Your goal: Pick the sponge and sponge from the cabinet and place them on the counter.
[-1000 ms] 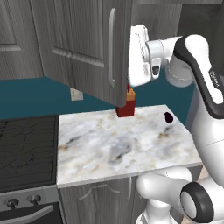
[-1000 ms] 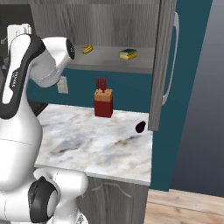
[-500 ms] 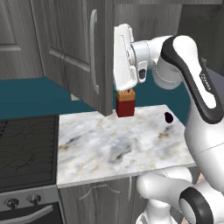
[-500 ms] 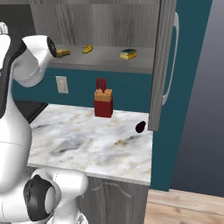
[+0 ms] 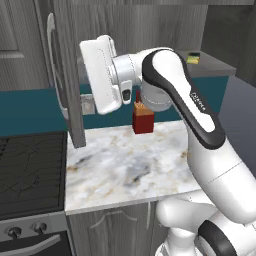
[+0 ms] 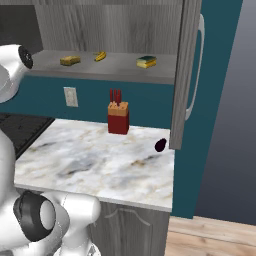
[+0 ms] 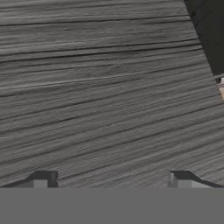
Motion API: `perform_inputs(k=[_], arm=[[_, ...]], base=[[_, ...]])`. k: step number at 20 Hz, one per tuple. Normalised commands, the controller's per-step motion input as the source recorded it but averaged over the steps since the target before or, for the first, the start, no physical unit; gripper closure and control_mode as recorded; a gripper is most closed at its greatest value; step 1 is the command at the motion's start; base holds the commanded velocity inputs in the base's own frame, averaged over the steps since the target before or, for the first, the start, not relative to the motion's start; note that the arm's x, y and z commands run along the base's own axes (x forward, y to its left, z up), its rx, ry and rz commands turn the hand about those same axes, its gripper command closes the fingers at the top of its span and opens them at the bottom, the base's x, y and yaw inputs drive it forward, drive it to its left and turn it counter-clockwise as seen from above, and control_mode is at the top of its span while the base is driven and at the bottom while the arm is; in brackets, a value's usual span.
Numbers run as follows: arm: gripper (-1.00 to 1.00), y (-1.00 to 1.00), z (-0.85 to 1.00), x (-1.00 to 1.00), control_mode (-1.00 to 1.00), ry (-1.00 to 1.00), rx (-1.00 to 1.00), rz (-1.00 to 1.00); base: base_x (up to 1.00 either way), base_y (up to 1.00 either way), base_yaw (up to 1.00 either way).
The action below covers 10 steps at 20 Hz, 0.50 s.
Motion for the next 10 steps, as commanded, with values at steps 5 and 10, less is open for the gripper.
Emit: perform_inputs(k=[5,10], arm=[[-1.0,0.82,-0.23,0.29,-1.0,-0.05,-0.03,0.0],[-1.0,0.27,-0.04,-0.08,-1.0,-0.15,-0.05,0.0]], base=[[0.0,0.0,0.0],[0.0,0.0,0.0]])
